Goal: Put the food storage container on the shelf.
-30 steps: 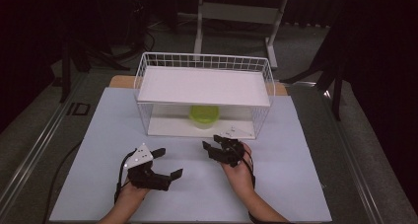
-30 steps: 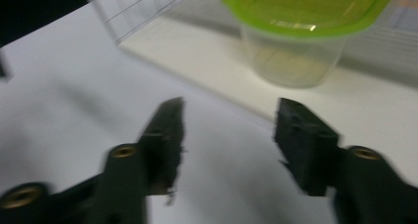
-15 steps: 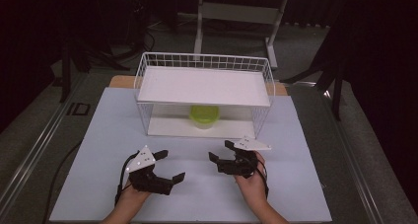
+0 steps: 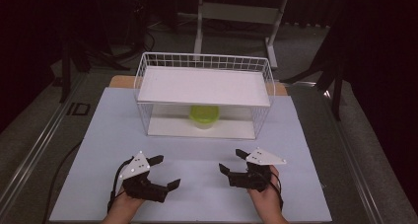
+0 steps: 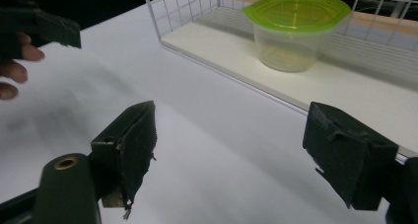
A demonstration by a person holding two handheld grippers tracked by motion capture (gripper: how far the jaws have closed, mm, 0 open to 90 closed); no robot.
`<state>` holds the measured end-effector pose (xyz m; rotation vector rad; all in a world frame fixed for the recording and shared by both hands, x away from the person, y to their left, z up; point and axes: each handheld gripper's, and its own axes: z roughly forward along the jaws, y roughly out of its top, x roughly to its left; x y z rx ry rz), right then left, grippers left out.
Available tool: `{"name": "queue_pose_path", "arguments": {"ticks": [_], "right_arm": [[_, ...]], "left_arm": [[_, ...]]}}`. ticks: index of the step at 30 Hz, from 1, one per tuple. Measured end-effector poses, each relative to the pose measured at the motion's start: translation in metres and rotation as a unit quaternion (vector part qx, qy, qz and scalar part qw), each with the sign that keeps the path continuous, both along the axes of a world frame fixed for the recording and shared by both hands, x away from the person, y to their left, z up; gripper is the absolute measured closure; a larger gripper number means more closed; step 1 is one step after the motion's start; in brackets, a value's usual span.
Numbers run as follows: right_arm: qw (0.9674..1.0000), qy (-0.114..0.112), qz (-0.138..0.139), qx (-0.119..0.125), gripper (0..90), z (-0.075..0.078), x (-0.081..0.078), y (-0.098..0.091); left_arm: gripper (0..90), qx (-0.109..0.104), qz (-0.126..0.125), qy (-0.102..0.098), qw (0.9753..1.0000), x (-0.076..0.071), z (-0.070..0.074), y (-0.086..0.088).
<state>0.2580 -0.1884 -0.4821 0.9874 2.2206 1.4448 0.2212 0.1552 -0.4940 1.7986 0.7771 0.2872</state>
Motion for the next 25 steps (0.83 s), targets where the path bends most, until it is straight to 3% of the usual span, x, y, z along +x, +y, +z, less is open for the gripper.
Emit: {"name": "queue_pose_path", "arguments": {"ticks": [8, 14, 18, 25], "right_arm": [[1.0, 0.0, 0.002, -0.008, 18.9, -0.005, -0.011, -0.021], [0.9997, -0.005, -0.011, -0.02, 18.9, -0.013, -0.009, -0.032], [0.9996, -0.01, -0.015, -0.02, 18.9, -0.015, -0.006, -0.033], [0.9996, -0.019, -0.012, -0.015, 18.9, -0.014, -0.006, -0.029]], "left_arm": [[2.3, 0.0, 0.007, -0.008, 0.9999, -0.006, -0.004, 0.006], [2.3, 0.004, 0.003, -0.011, 0.9999, -0.004, -0.008, 0.006], [2.3, 0.013, 0.003, -0.022, 0.9997, -0.002, -0.01, 0.008], [2.3, 0.007, 0.007, -0.012, 0.9999, 0.001, -0.015, 0.008]]}}
